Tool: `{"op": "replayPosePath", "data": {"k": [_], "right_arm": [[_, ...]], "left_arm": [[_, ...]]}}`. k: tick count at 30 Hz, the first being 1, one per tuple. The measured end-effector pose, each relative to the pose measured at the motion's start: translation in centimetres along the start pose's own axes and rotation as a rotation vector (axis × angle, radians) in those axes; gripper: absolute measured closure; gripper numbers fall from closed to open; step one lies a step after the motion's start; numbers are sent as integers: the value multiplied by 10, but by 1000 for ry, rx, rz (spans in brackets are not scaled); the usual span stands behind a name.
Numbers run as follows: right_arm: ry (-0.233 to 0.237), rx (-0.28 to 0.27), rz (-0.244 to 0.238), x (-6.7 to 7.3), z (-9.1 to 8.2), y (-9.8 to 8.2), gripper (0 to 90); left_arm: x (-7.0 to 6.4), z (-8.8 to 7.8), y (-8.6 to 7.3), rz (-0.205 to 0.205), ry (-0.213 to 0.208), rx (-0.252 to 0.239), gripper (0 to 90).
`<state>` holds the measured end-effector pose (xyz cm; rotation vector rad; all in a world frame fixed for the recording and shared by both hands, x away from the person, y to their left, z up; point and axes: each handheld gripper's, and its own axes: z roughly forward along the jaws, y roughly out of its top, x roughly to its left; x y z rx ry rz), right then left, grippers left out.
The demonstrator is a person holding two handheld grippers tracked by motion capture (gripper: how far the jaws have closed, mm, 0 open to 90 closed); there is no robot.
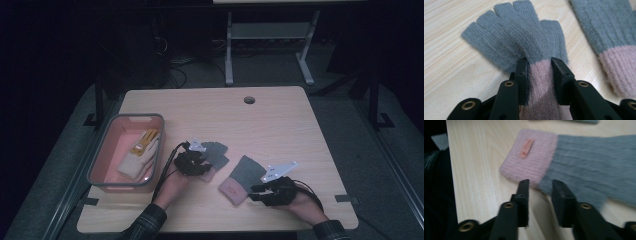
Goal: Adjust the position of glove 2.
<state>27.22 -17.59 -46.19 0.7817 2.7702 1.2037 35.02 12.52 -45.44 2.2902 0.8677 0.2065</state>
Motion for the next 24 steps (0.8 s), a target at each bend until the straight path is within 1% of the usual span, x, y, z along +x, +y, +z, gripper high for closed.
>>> {"op": "replayPosePath", "data": {"k": [1, 2, 4, 6, 7, 8, 9, 10, 11, 13, 15, 16, 17, 18, 19, 23, 24], "right_arm": [[-15, -16, 9, -2, -4, -1, 599], [-33, -30, 21, -5, -7, -2, 582], [-50, -47, 51, -10, -14, -4, 540], [-64, -55, 71, -16, -18, -8, 514], [-79, -56, 74, -17, -19, -10, 492], [-92, -58, 88, -19, -20, -11, 470], [-116, -66, 98, -22, -21, -13, 429], [-137, -69, 104, -24, -22, -13, 407], [-159, -77, 108, -28, -23, -15, 397], [-192, -90, 137, -33, -26, -17, 363], [-223, -99, 164, -41, -28, -20, 330], [-231, -99, 176, -44, -28, -22, 313], [-236, -98, 186, -45, -29, -22, 305], [-245, -98, 188, -48, -29, -24, 300], [-249, -99, 199, -49, -29, -25, 290], [-302, -97, 227, -55, -30, -28, 266], [-315, -95, 227, -57, -31, -29, 265]], "left_arm": [[0, -1, 0, -12, -9, -3, 690], [1, -1, 0, -19, -16, -4, 692], [1, -4, 1, -29, -27, -13, 695], [0, -9, 4, -27, -47, -26, 696], [-1, -12, 5, -24, -57, -37, 697], [-3, -15, 7, -22, -75, -52, 697], [-5, -17, 8, -16, -84, -58, 697], [-7, -19, 10, -9, -95, -65, 697], [-9, -20, 11, -11, -110, -79, 697], [-13, -22, 12, -19, -136, -96, 696], [-18, -22, 14, -9, -168, -91, 696], [-20, -23, 14, -10, -173, -95, 696], [-22, -23, 15, -2, -178, -96, 696], [-25, -23, 17, 3, -186, -96, 695], [-28, -23, 19, 22, -192, -93, 695], [-37, -22, 23, 20, -218, -101, 694], [-40, -21, 24, 28, -221, -92, 693]]}}
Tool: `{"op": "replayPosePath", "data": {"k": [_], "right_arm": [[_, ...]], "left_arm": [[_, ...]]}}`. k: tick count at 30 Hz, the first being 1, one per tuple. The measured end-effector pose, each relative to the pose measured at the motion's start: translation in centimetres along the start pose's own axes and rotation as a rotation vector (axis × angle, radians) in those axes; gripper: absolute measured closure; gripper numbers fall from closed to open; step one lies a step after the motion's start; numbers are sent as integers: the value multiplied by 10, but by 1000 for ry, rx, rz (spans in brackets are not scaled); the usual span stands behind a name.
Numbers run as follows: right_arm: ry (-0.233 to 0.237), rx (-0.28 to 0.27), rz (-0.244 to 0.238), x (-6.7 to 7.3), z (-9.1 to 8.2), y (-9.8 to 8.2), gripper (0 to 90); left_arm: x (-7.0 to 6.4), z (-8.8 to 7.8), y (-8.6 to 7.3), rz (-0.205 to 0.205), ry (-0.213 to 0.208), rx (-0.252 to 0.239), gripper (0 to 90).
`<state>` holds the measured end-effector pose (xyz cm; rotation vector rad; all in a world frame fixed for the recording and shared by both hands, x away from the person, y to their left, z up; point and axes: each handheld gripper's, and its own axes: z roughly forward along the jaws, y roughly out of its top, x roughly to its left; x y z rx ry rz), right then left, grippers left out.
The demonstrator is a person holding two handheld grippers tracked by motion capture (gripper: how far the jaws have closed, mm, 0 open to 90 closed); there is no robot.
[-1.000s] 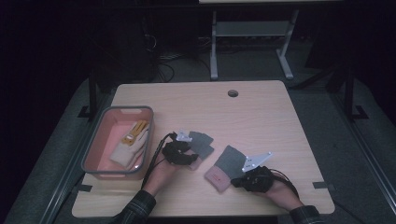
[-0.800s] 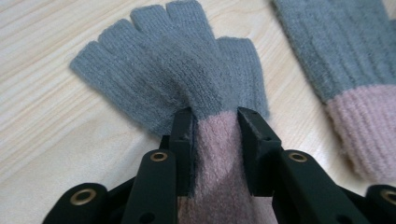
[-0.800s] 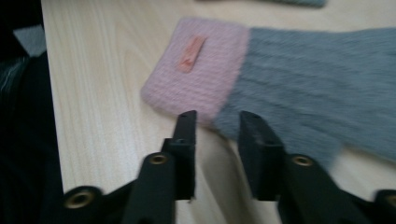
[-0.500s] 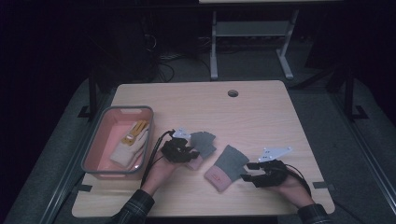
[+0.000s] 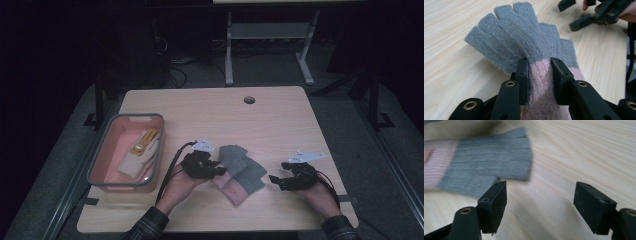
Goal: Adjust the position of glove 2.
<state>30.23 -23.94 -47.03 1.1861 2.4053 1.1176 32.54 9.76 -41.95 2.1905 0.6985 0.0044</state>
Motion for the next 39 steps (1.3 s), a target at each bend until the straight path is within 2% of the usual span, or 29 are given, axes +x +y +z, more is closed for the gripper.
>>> {"op": "replayPosePath", "data": {"k": [6, 10, 14, 17, 18, 23, 25, 28, 29, 31, 32, 35, 39], "right_arm": [[-75, 1, 27, -10, -1, -3, 241], [-99, 1, 42, -15, 0, -4, 240], [-120, 17, 51, -16, 1, -6, 221], [-125, 16, 56, -16, 1, -6, 220], [-126, 16, 56, -16, 1, -6, 220], [-129, 18, 42, -16, 2, -6, 220], [-130, 18, 39, -16, 2, -6, 220], [-132, 17, 39, -16, 2, -6, 220], [-133, 17, 38, -16, 2, -6, 220], [-134, 17, 35, -16, 2, -6, 217], [-133, 18, 35, -16, 2, -6, 209], [-135, 18, 36, -16, 2, -6, 192], [-138, 17, 32, -17, 3, -7, 176]], "left_arm": [[-15, 13, 5, 29, -36, 26, 693], [-23, 23, 8, 58, -42, 49, 692], [-29, 31, 10, 71, -42, 67, 691], [-32, 35, 11, 73, -39, 75, 690], [-31, 36, 11, 94, -42, 94, 689], [-35, 43, 8, 85, -36, 115, 683], [-33, 46, 7, 94, -36, 135, 677], [-32, 47, 6, 109, -32, 139, 666], [-33, 47, 6, 101, -29, 135, 656], [-33, 46, 7, 110, -1, 125, 580], [-33, 45, 7, 113, 10, 124, 475], [-29, 40, 7, 96, 33, 91, 315], [-23, 33, 7, 78, 53, 75, 208]]}}
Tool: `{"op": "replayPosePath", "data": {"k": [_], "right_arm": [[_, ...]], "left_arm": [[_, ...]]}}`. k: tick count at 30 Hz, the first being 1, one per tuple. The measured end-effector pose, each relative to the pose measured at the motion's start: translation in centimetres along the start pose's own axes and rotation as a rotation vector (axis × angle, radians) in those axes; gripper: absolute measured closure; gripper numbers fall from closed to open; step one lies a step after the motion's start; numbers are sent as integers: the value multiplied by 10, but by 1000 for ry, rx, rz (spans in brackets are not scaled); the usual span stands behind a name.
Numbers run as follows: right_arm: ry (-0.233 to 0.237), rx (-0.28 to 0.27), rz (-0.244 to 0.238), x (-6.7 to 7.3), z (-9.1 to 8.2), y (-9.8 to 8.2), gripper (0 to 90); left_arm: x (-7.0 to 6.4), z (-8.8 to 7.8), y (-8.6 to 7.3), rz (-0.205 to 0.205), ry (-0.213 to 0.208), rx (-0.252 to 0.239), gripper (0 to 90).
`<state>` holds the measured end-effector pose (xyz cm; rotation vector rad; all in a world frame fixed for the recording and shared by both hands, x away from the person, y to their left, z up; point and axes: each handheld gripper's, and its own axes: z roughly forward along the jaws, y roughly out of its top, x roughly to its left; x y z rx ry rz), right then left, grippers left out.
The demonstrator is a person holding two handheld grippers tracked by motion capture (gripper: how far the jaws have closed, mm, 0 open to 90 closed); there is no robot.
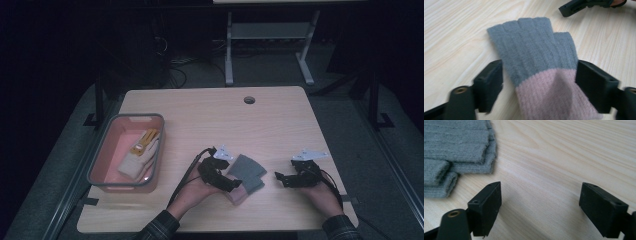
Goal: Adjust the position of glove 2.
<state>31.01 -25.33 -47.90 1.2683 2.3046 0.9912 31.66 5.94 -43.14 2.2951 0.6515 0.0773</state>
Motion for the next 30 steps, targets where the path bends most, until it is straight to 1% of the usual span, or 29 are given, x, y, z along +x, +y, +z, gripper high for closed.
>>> {"op": "replayPosePath", "data": {"k": [1, 3, 6, 8, 11, 12, 16, 17, 18, 20, 22, 23, 27, 28, 30], "right_arm": [[-1, -2, -1, 0, 0, 0, 172], [-5, -5, -17, 1, 1, -1, 142], [-2, -18, -17, 1, 2, -3, 131], [-3, -17, -17, 1, 2, -3, 131], [-3, -16, -17, 1, 2, -3, 130], [-3, -15, -16, 1, 2, -3, 131], [-3, -16, -16, 1, 2, -3, 131], [-3, -16, -18, 1, 2, -3, 130], [-2, -17, -19, 1, 2, -3, 131], [-2, -17, -19, 1, 2, -3, 130], [-2, -17, -19, 1, 2, -3, 130], [-2, -17, -20, 1, 2, -3, 130], [-2, -17, -19, 1, 2, -3, 130], [-2, -17, -19, 1, 2, -3, 130], [-2, -17, -20, 1, 2, -3, 130]], "left_arm": [[1, 0, -1, -12, 1, -8, 180], [3, -2, -2, -21, -5, -15, 169], [4, -1, -2, -18, -6, -22, 149], [5, 1, -2, -20, -14, -22, 143], [5, 6, -2, -19, -19, -9, 132], [5, 7, -2, -10, -20, -3, 132], [3, 16, 0, -2, -25, 22, 131], [2, 19, 0, -13, -25, 19, 130], [2, 21, 0, -15, -25, 22, 129], [4, 25, 0, -5, -27, 40, 127], [4, 28, -1, -28, -31, 30, 124], [6, 28, -1, -20, -38, 42, 123], [9, 33, -5, -60, -71, 35, 122], [10, 34, -5, -59, -80, 44, 123], [10, 35, -6, -70, -86, 44, 124]]}}
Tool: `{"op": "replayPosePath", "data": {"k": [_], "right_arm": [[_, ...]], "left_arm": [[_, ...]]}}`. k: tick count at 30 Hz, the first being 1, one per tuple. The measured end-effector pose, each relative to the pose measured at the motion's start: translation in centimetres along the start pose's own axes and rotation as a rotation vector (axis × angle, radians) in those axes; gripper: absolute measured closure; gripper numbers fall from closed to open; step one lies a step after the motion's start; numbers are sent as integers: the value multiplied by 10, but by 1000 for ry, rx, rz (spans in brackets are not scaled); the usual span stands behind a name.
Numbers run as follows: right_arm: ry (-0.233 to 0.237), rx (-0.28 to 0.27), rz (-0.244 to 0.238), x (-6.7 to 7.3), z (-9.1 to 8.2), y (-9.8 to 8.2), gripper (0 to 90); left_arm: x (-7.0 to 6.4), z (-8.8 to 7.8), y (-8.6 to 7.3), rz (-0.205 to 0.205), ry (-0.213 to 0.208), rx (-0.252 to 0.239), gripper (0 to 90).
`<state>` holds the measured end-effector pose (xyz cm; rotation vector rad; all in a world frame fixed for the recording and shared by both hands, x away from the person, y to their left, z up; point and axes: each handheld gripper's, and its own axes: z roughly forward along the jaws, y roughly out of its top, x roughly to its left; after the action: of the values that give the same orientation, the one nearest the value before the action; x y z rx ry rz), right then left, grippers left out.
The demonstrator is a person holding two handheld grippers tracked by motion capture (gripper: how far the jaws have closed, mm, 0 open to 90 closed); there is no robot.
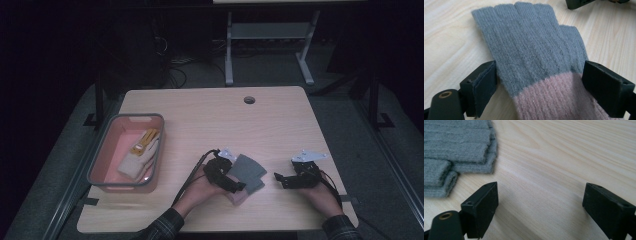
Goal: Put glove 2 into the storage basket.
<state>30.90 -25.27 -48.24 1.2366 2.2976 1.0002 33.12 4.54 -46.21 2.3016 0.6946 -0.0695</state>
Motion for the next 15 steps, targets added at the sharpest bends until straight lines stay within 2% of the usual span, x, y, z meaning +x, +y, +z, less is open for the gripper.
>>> {"op": "replayPosePath", "data": {"k": [2, 6, 8, 12, 15], "right_arm": [[-1, 0, 0, 0, 0, 0, 130], [-1, -1, -3, 0, 1, 1, 130], [-1, 0, -2, 0, 1, 0, 130], [-1, 0, -1, 0, 0, 0, 130], [-1, 1, -1, 0, 0, 0, 130]], "left_arm": [[2, 2, -1, -6, -17, -3, 128], [0, 2, -1, 14, -23, -8, 164], [-1, 1, -1, 24, -40, 0, 239], [-1, 1, 0, 14, -90, 7, 379], [-2, 3, 1, -12, -139, 18, 474]]}}
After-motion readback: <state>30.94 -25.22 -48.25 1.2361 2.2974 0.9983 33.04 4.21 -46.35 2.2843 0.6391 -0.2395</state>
